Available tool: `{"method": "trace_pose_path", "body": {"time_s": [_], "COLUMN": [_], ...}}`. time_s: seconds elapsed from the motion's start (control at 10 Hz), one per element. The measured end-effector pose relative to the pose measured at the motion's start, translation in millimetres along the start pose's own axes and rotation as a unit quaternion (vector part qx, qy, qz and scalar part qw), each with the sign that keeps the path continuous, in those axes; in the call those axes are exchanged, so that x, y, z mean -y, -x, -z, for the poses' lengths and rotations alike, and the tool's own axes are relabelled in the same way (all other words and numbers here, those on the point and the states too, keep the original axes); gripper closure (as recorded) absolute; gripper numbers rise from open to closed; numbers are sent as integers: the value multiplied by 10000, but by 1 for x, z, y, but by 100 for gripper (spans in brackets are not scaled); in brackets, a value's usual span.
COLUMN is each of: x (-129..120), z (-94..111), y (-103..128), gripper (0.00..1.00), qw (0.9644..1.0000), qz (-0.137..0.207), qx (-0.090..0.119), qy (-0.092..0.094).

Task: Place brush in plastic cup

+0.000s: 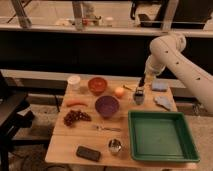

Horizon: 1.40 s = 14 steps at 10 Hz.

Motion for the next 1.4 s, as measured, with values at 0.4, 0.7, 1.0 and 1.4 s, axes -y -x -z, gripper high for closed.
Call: {"method": "trace_pose_path", "body": {"time_s": [0.4,0.7,1.0,1.4], "x": [2,3,3,2], "z": [2,3,4,5], "y": [-1,-2,-3,-5], "gripper": [100,100,100,100], "qw": [10000,10000,10000,10000], "qz": [-9,-4,8,16], "qx": [-16,-27,-52,-70], "qy": [-14,-25,-45,-65]}}
